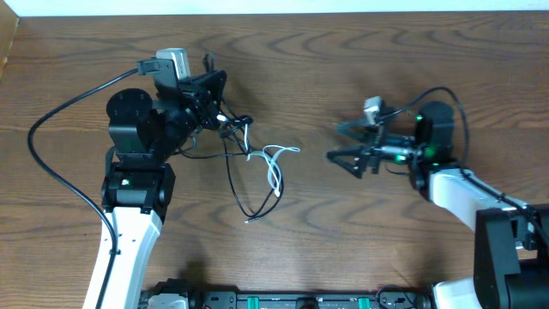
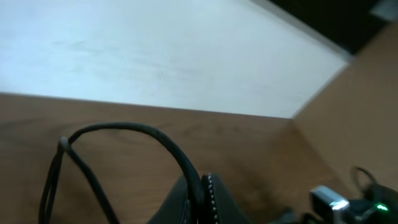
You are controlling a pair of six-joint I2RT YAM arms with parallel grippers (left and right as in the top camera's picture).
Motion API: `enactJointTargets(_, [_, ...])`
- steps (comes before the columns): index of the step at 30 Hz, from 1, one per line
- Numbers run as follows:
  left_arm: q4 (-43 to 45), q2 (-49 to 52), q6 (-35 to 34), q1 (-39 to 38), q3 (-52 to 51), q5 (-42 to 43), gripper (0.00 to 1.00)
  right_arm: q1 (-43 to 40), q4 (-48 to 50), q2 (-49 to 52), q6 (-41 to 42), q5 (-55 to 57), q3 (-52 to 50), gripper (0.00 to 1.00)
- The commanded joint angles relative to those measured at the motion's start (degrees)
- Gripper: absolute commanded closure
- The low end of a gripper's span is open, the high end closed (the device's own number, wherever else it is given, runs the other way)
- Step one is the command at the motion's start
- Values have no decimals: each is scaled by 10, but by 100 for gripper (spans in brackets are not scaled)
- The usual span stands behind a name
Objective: Untangle cables
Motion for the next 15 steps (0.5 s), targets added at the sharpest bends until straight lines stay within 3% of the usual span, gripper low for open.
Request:
enactJointTargets(1, [24,-5,-23,1,16,81,92,46,46,5,-6,-13,0,2])
enactJointTargets(6, [68,-5,-45,1,16,110,92,96,113,5,-6,-6,0,1])
enactJointTargets(12, [98,-5,-148,-1,16,110,92,137,134,5,-23,43,0,1])
enactJointTargets(15, [98,-5,-162,-16,16,110,92,154,138,5,-48,44,0,1])
